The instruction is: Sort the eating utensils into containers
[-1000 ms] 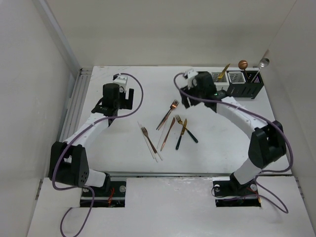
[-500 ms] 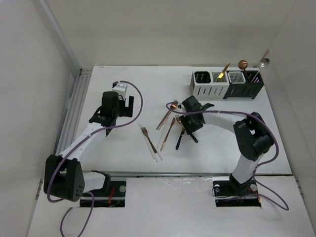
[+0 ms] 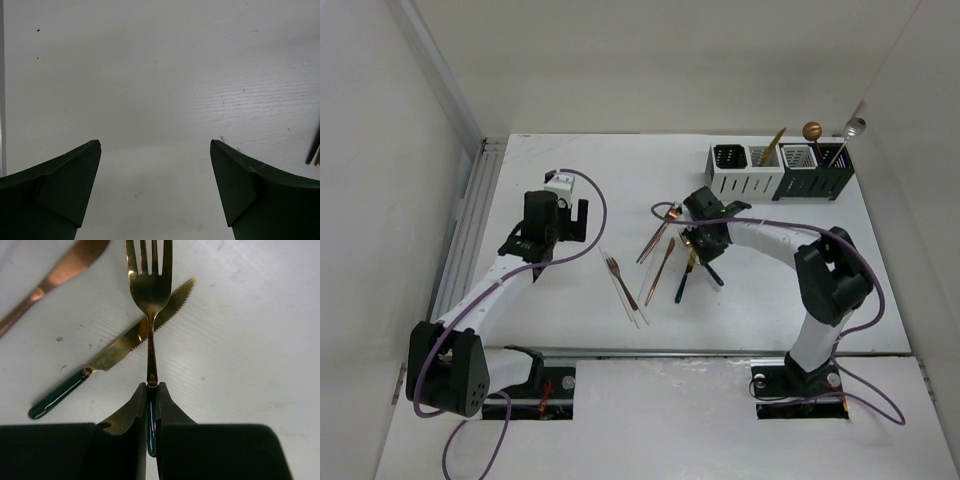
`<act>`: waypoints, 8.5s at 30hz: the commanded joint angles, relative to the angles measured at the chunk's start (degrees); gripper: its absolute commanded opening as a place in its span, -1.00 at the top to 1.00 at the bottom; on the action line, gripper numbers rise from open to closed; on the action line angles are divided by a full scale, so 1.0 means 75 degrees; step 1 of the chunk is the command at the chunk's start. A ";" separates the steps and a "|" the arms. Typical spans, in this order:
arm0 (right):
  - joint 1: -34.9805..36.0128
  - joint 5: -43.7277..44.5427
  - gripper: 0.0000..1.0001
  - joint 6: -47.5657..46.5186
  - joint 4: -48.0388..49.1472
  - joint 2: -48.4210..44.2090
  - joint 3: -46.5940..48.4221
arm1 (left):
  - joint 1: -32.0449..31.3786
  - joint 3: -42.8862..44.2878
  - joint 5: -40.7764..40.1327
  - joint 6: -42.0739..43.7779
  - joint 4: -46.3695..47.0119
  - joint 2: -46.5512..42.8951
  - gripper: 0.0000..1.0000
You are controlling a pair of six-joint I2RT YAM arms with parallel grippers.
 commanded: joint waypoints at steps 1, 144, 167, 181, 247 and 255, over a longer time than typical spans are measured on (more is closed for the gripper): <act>-0.0375 0.0358 1.00 -0.0725 -0.0510 -0.1266 0.1295 | -0.0024 -0.0047 -0.0109 0.0048 0.0312 -0.0240 -0.77; -0.4560 -0.2466 1.00 -0.0073 0.9426 0.1217 0.1099 | -0.0411 0.4922 -0.0695 -0.1464 -0.2312 0.4494 -0.56; -0.4409 -0.1799 -0.36 -0.0529 0.8926 -0.1372 0.0056 | -0.1500 0.5308 0.2292 0.0973 -0.2312 0.4423 -0.50; -0.3587 -0.1317 -0.16 -0.0529 0.7343 -0.4033 -0.1538 | -0.2837 0.6058 0.2318 0.1280 -0.1411 0.5946 -0.16; -0.3658 -0.0286 -0.31 -0.2334 0.6697 -0.6553 -0.2663 | -0.2989 0.7160 0.2036 0.0353 -0.2254 0.7224 0.67; -0.3658 -0.0357 -0.31 -0.2404 0.6697 -0.6624 -0.2663 | -0.2989 0.7242 0.1966 0.0353 -0.1915 0.7481 0.50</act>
